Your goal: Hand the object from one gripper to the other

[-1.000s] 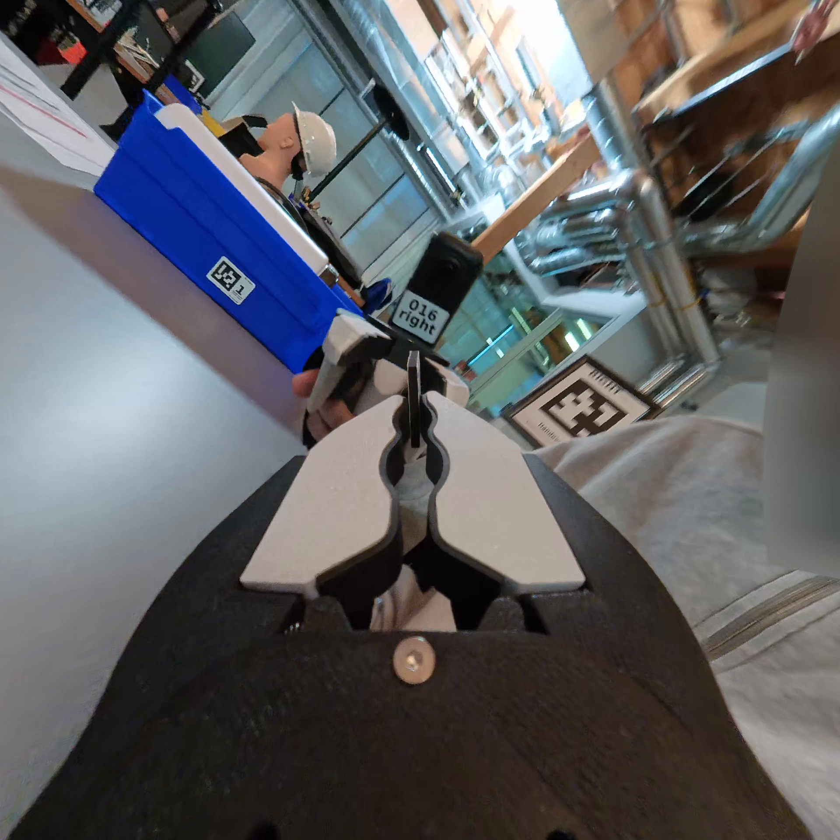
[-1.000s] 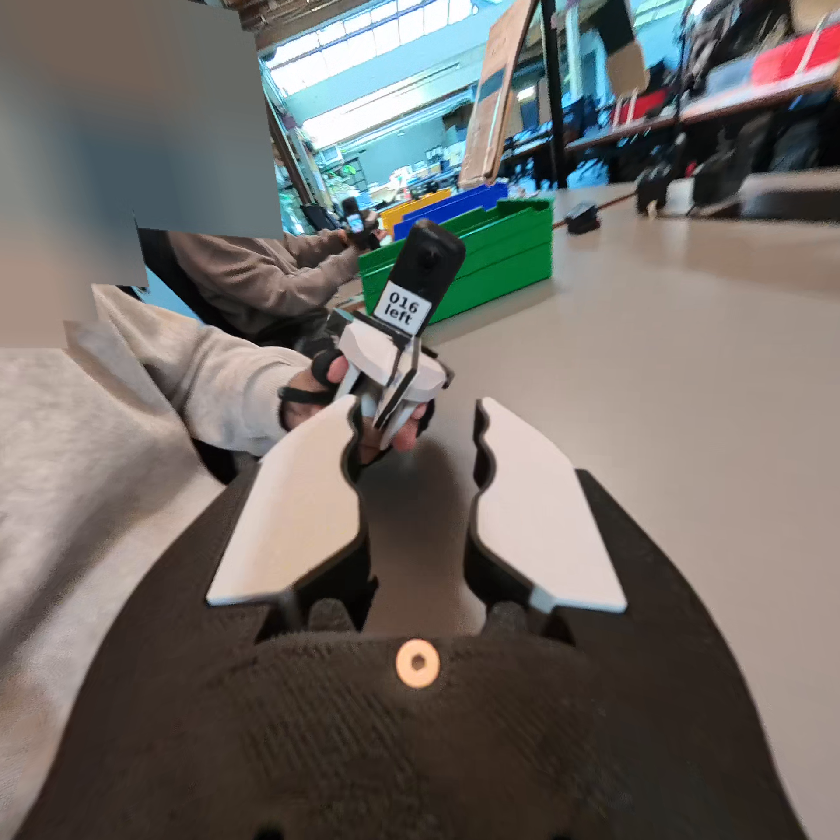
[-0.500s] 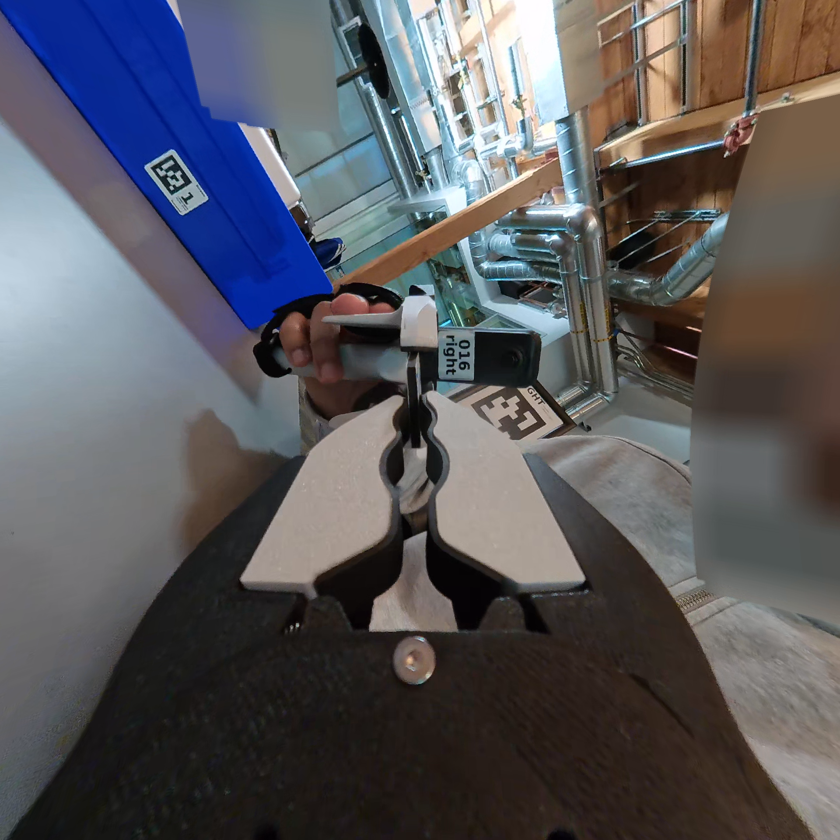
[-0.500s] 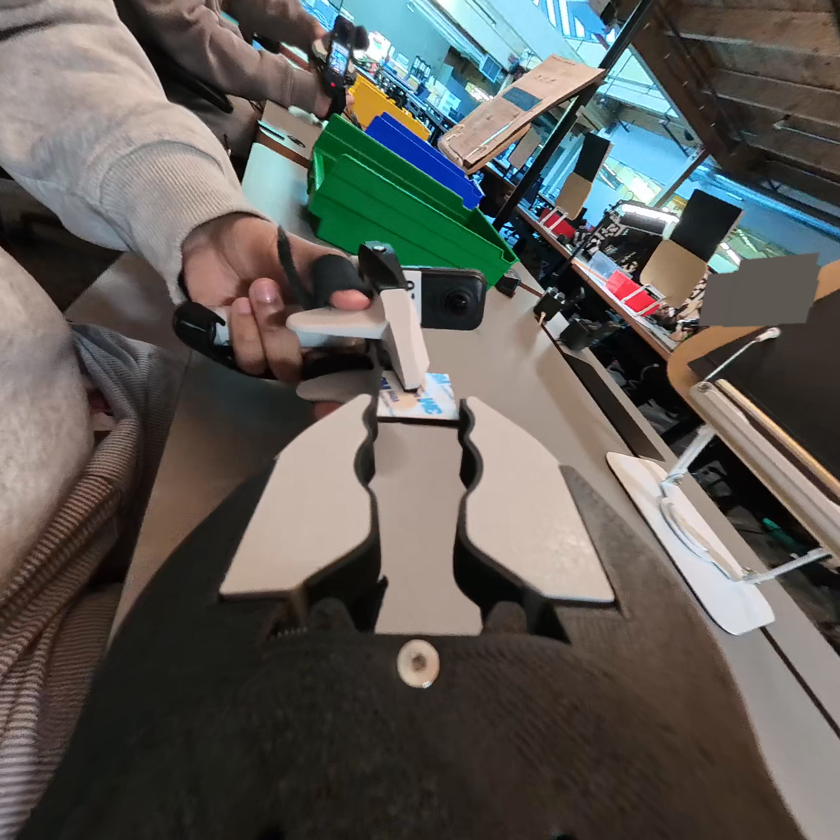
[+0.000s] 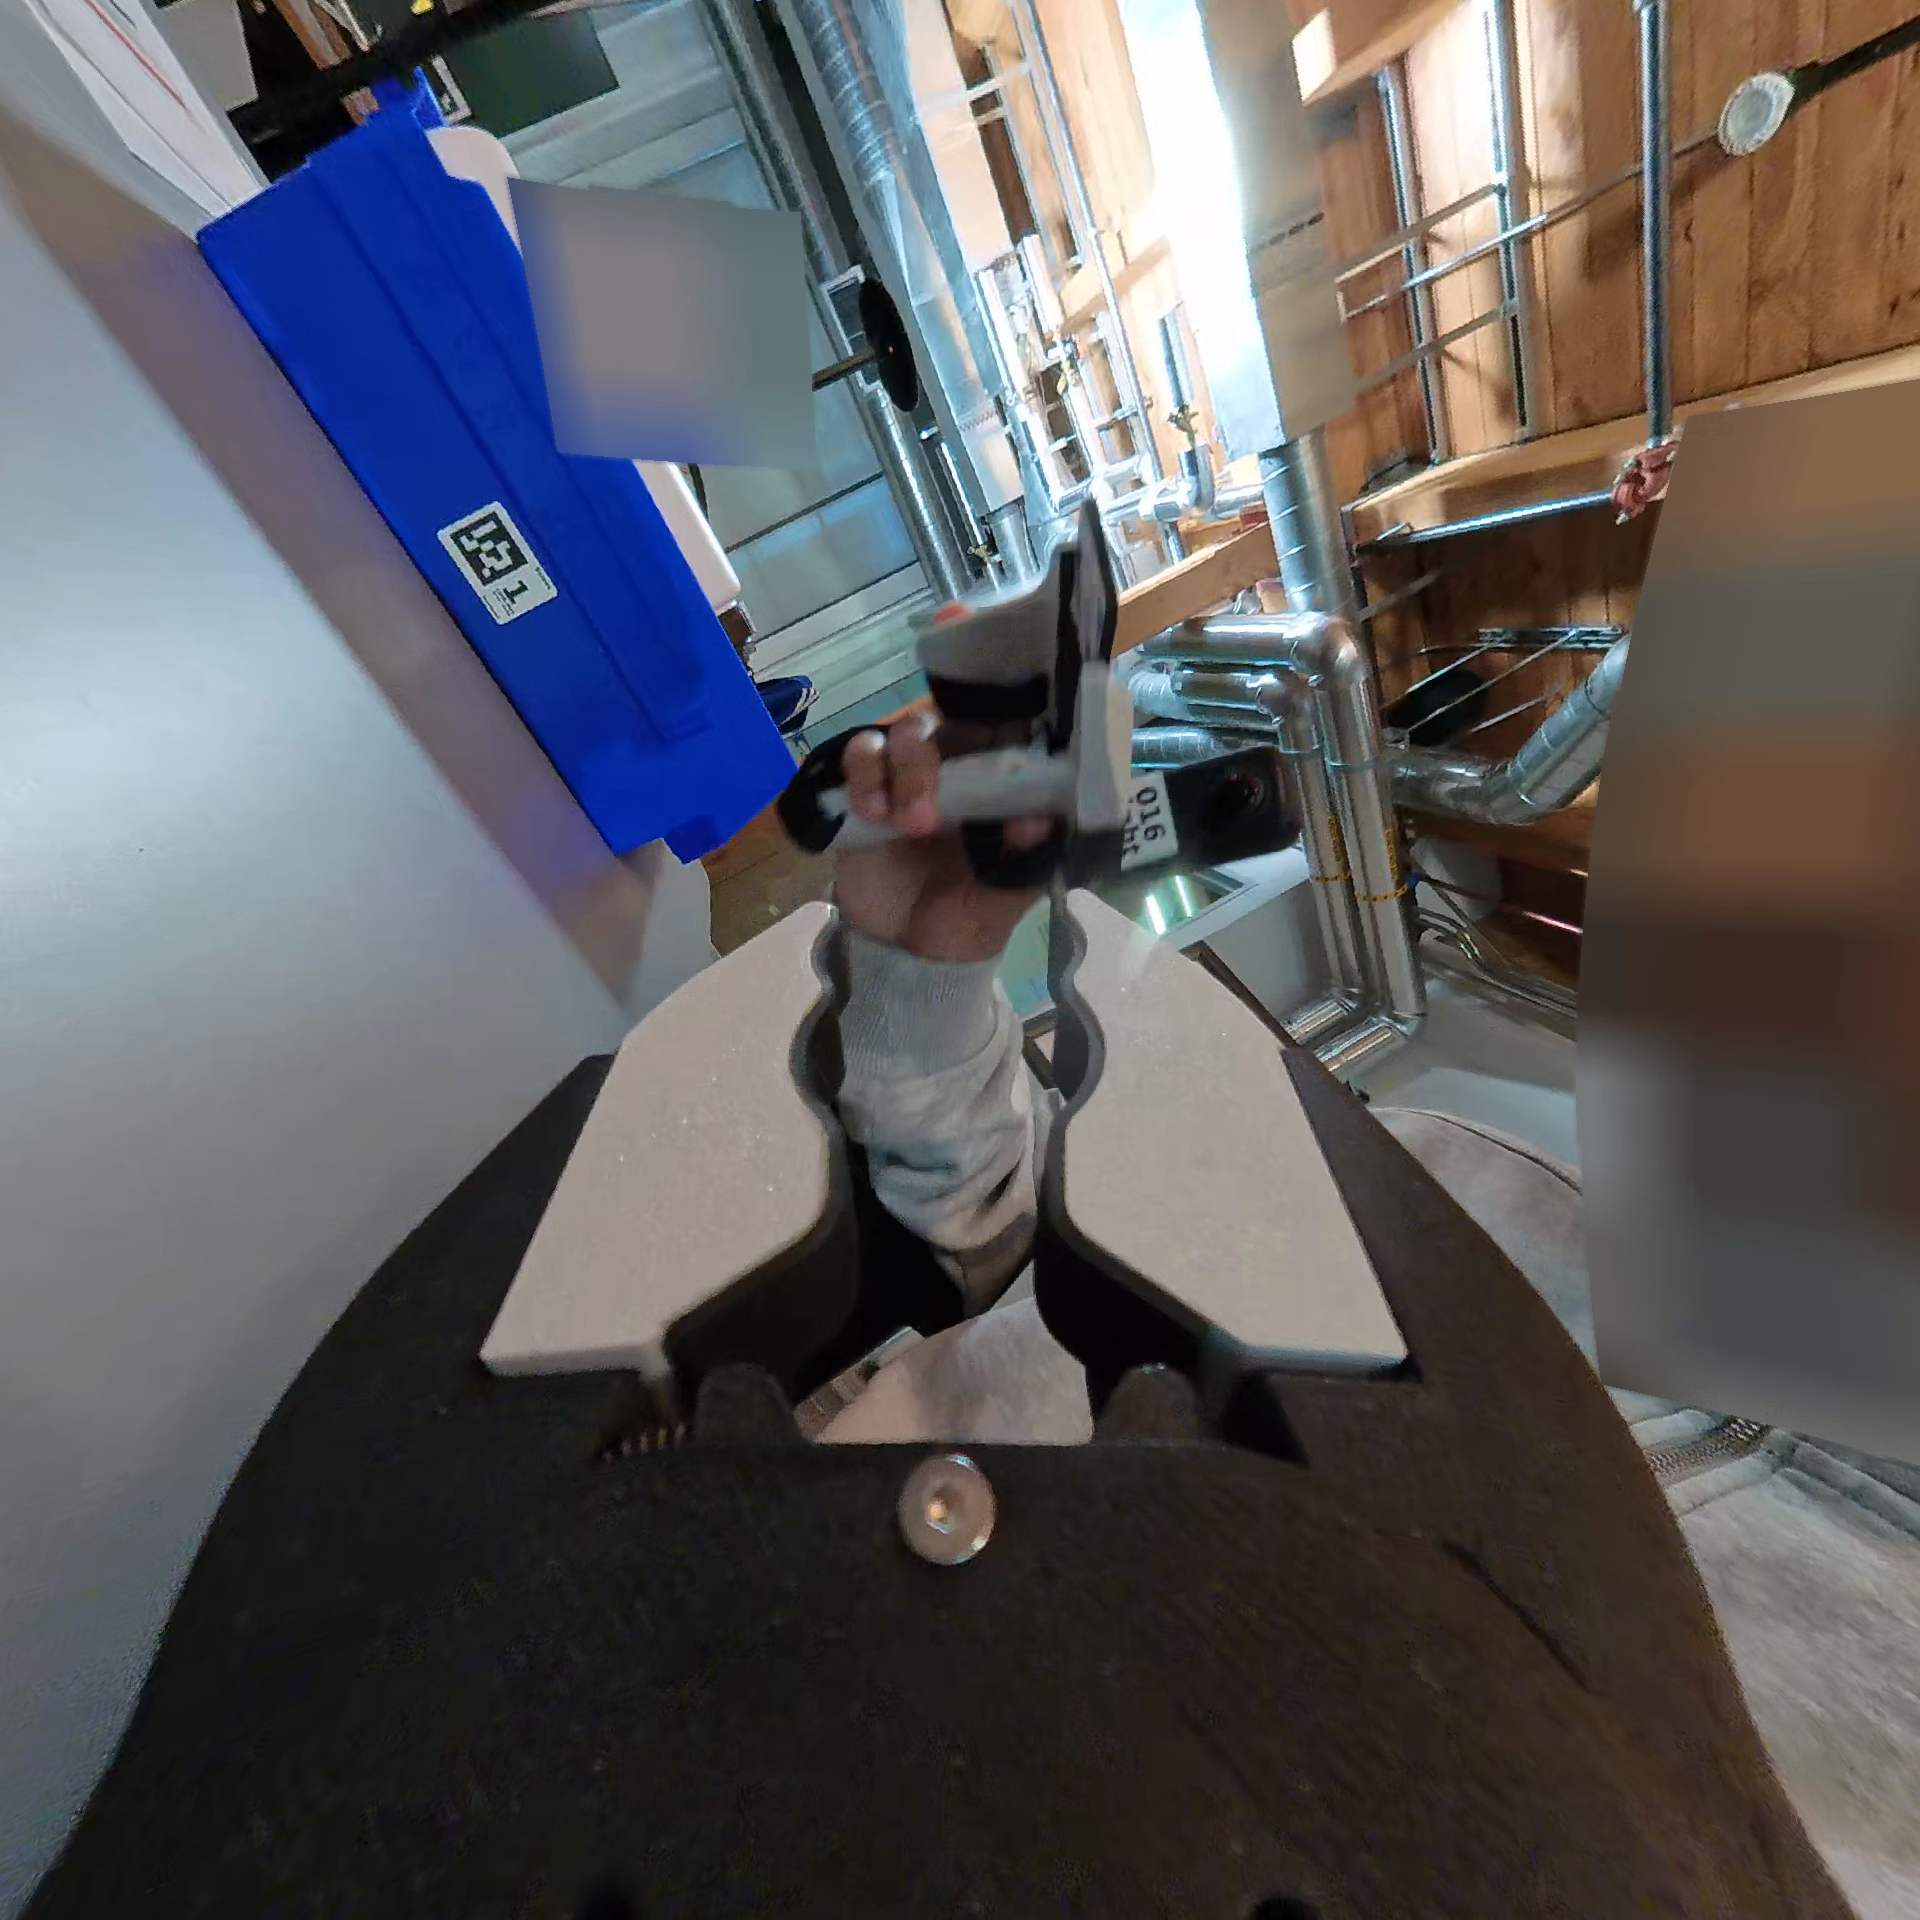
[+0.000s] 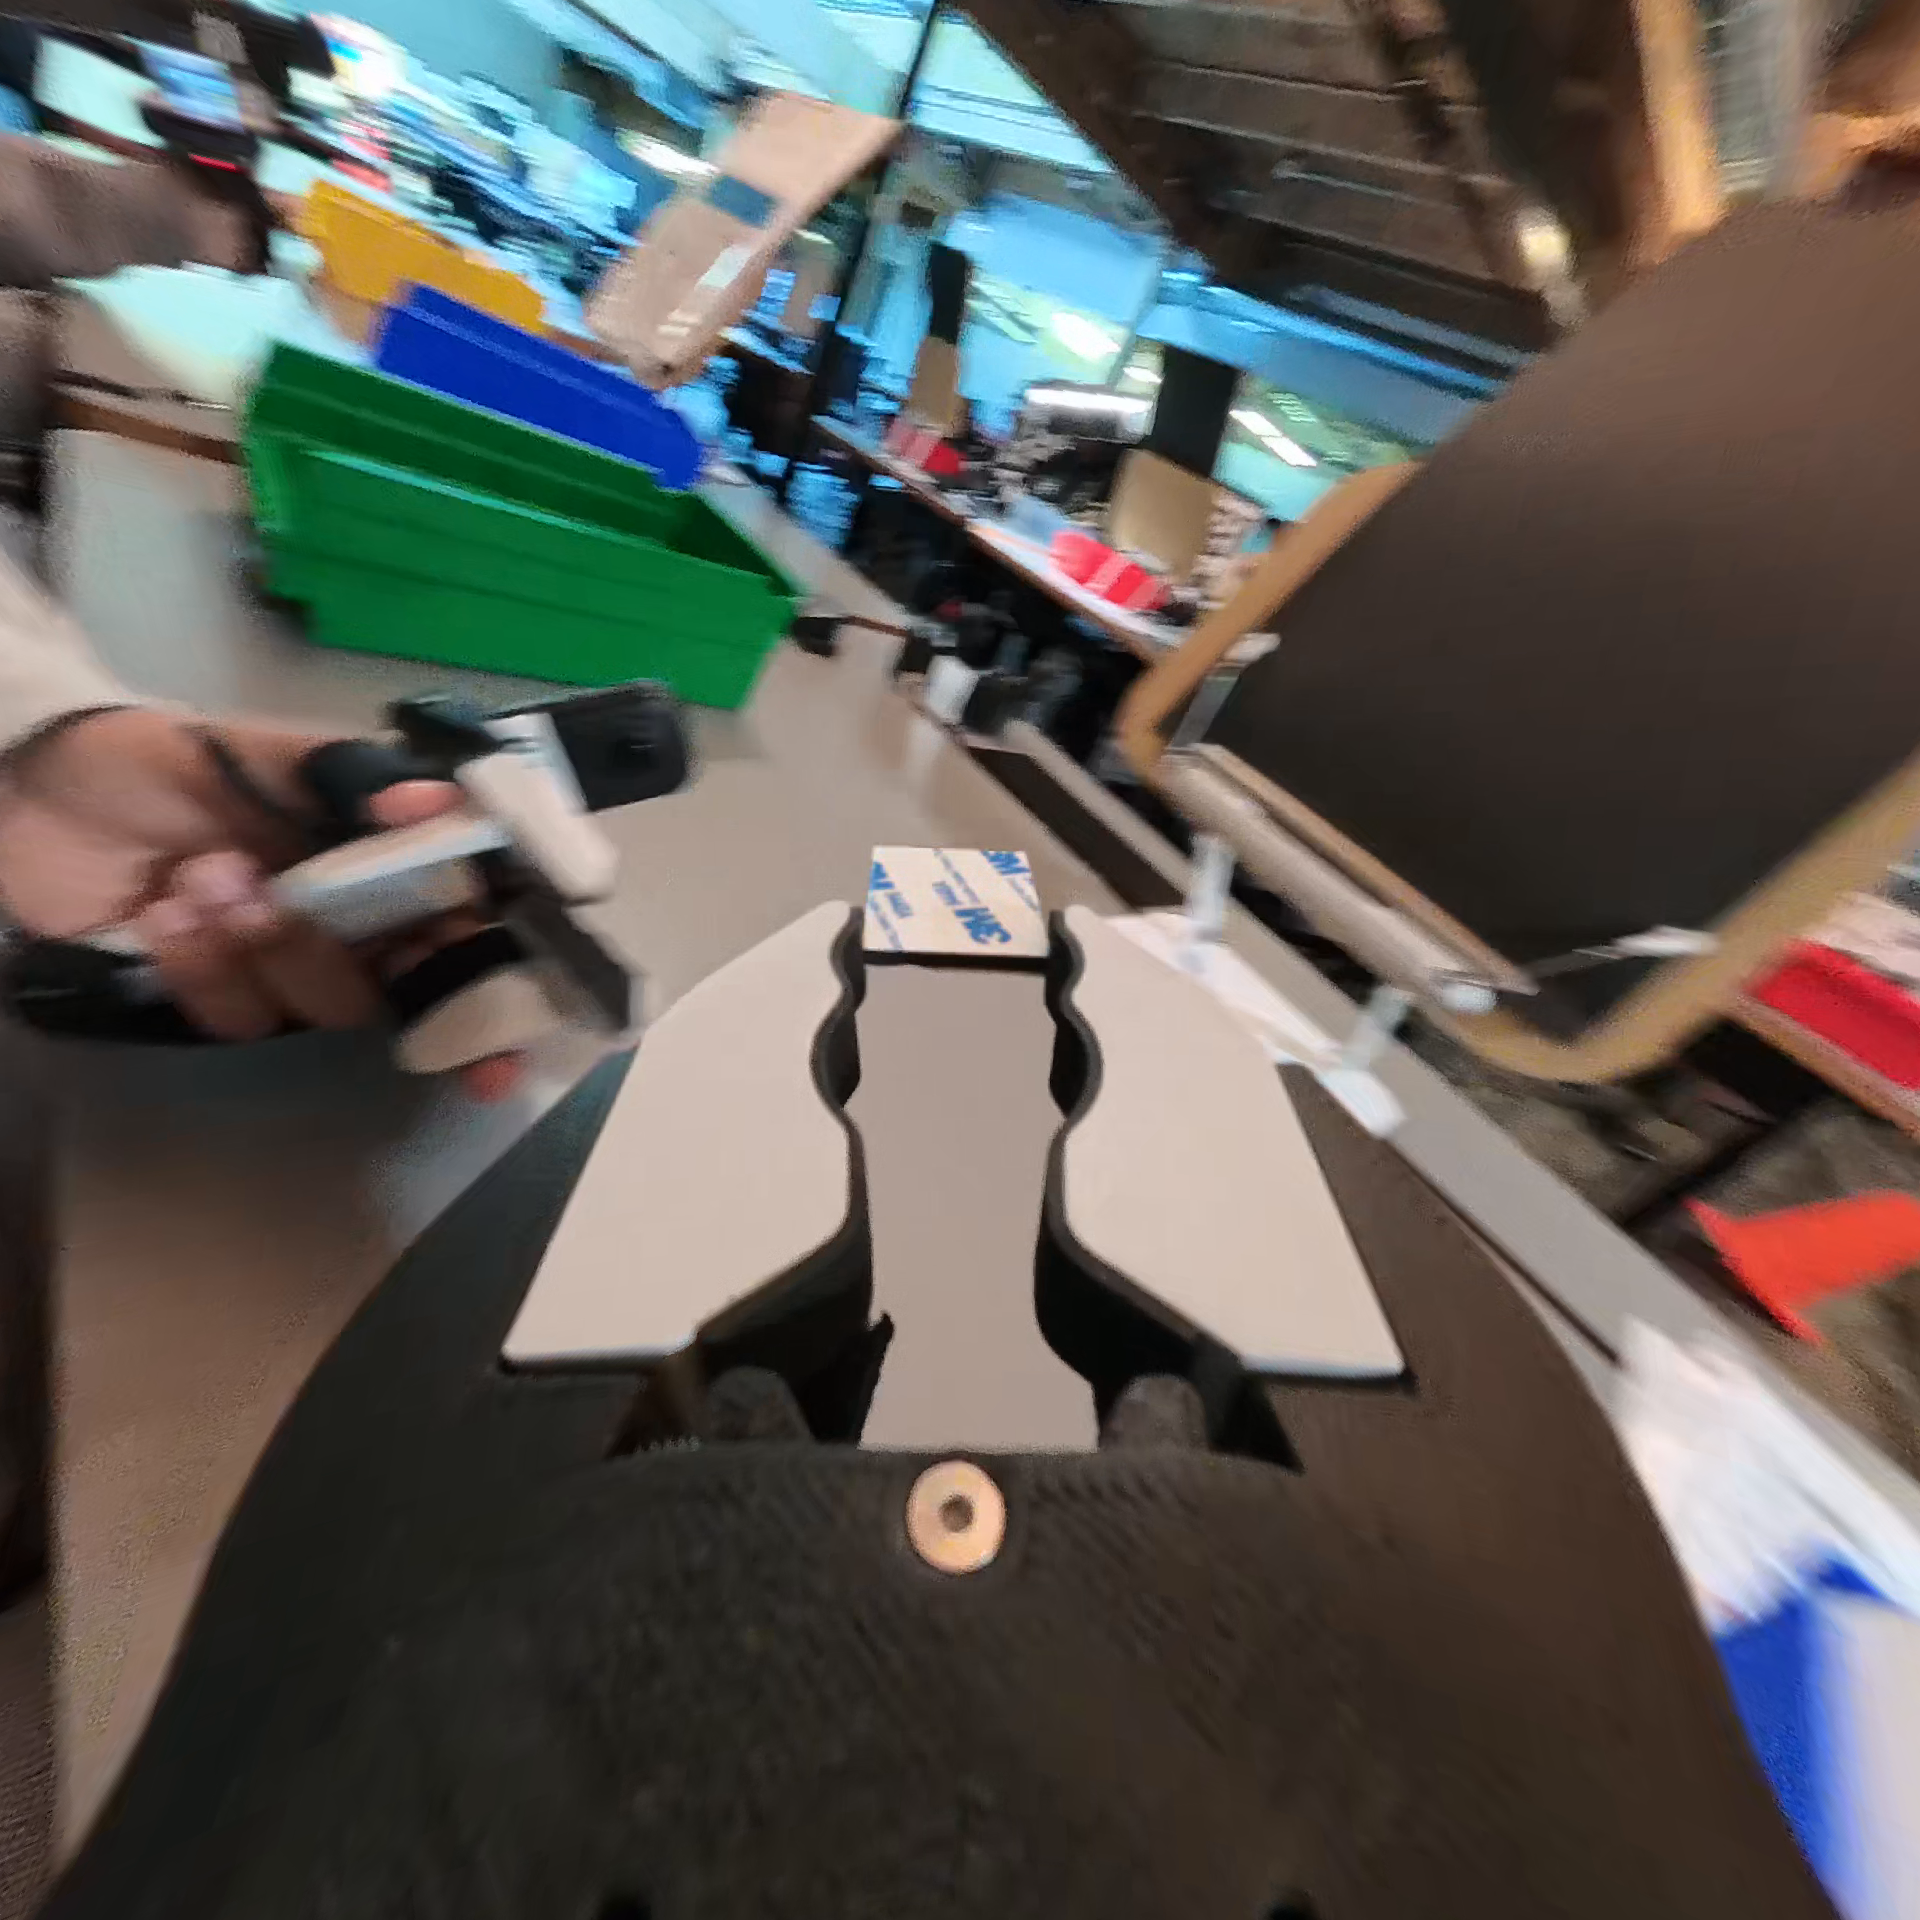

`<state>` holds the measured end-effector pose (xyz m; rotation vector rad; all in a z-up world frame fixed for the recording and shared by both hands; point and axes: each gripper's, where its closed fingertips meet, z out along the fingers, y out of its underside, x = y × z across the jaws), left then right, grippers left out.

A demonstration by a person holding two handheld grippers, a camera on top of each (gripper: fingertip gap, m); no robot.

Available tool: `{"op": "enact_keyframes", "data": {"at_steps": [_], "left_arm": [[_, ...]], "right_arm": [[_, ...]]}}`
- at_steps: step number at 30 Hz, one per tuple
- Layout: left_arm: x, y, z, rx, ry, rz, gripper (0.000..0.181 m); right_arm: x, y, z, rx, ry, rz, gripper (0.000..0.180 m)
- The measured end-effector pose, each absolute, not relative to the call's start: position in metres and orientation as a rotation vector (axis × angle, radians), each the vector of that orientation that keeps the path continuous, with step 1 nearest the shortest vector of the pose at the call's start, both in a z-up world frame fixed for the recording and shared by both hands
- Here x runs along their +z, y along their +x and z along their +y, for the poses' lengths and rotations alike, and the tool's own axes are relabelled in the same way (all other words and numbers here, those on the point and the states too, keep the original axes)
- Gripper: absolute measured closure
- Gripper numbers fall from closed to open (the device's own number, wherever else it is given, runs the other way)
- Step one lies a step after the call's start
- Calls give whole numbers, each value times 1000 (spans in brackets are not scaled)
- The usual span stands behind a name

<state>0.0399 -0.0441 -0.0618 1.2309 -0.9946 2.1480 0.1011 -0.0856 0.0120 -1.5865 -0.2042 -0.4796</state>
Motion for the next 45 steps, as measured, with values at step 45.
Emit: {"op": "enact_keyframes", "data": {"at_steps": [45], "left_arm": [[-65,16,-87,2127,1151,-1610,149]], "right_arm": [[-80,97,-34,-165,-1840,76,118]]}}
